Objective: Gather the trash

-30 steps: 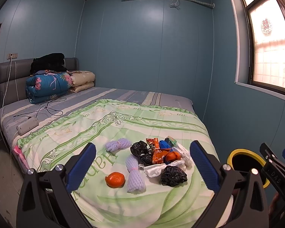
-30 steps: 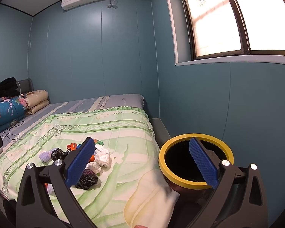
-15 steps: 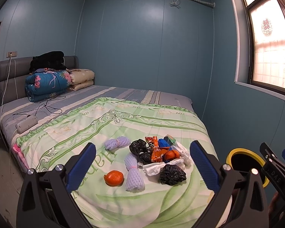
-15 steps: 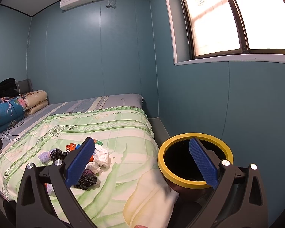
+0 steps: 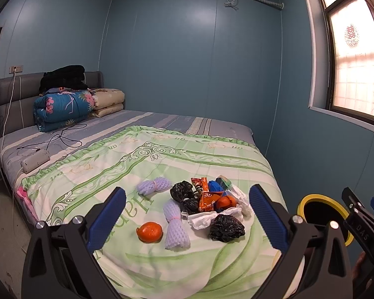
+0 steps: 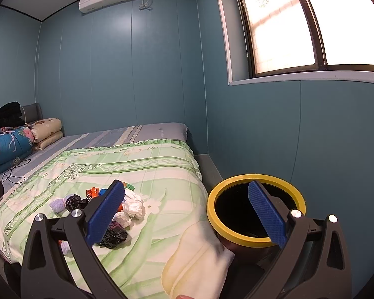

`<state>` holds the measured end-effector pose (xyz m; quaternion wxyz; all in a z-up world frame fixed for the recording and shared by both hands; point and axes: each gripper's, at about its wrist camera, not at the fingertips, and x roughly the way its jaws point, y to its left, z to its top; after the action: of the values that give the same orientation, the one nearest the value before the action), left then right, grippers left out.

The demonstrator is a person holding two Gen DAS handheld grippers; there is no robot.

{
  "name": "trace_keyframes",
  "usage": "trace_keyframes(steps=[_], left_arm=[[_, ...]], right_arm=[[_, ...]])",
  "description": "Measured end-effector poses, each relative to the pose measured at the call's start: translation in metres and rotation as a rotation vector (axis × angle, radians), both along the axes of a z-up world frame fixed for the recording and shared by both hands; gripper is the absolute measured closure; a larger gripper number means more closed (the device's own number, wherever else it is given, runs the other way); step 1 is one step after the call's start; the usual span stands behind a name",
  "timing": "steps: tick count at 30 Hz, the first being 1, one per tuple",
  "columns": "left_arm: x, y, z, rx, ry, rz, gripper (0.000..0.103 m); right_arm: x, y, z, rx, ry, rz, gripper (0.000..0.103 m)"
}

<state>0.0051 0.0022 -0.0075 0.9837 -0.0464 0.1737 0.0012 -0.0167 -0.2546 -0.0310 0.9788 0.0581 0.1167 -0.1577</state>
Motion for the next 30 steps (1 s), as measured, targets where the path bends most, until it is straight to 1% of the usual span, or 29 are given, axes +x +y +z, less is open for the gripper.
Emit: trace_keyframes(steps=[11, 14, 16, 18, 19, 21, 22, 24, 26, 27, 30], left_arm=[[0.001, 0.002, 0.000, -0.003, -0.003, -0.006, 0.007], [0.006, 0.009, -0.001, 0.010, -0.011, -0.005, 0.007], [0.011, 0.019, -0.003, 0.007, -0.016, -0.007, 0.007], [0.017, 0.030, -0.005, -0.009, -0.014, -0.006, 0.007], [0.021, 0.039, -0.008, -0.030, -0.015, -0.017, 0.007], [0.026, 0.050, -0.010, -0.049, -0.017, -0.026, 0.007], [0.029, 0.056, -0.014, -0.056, -0.023, -0.047, 0.007], [0.035, 0.063, -0.019, -0.040, -0.019, -0.065, 0.007], [0.044, 0.070, -0.029, -0.007, -0.005, -0.098, 0.007], [0.047, 0.074, -0.033, -0.006, 0.005, -0.114, 0.007], [0.061, 0.086, -0.053, -0.030, 0.069, -0.197, 0.007]], right_arm=[[0.004, 0.001, -0.003, -0.015, 0.003, -0.007, 0.008], [0.009, 0.001, -0.006, -0.033, 0.003, 0.009, 0.008], [0.013, 0.003, -0.009, -0.051, -0.014, 0.034, 0.008], [0.018, 0.003, -0.012, -0.058, -0.030, 0.079, 0.008], [0.022, 0.002, -0.014, -0.064, -0.044, 0.113, 0.008], [0.032, 0.002, -0.018, -0.091, -0.050, 0.134, 0.008], [0.036, 0.001, -0.020, -0.092, -0.048, 0.151, 0.008], [0.046, -0.001, -0.025, -0.085, -0.031, 0.196, 0.008], [0.057, 0.000, -0.032, -0.081, -0.011, 0.271, 0.008], [0.065, 0.001, -0.037, -0.073, 0.012, 0.346, 0.008], [0.085, 0.006, -0.050, -0.031, 0.076, 0.487, 0.008]])
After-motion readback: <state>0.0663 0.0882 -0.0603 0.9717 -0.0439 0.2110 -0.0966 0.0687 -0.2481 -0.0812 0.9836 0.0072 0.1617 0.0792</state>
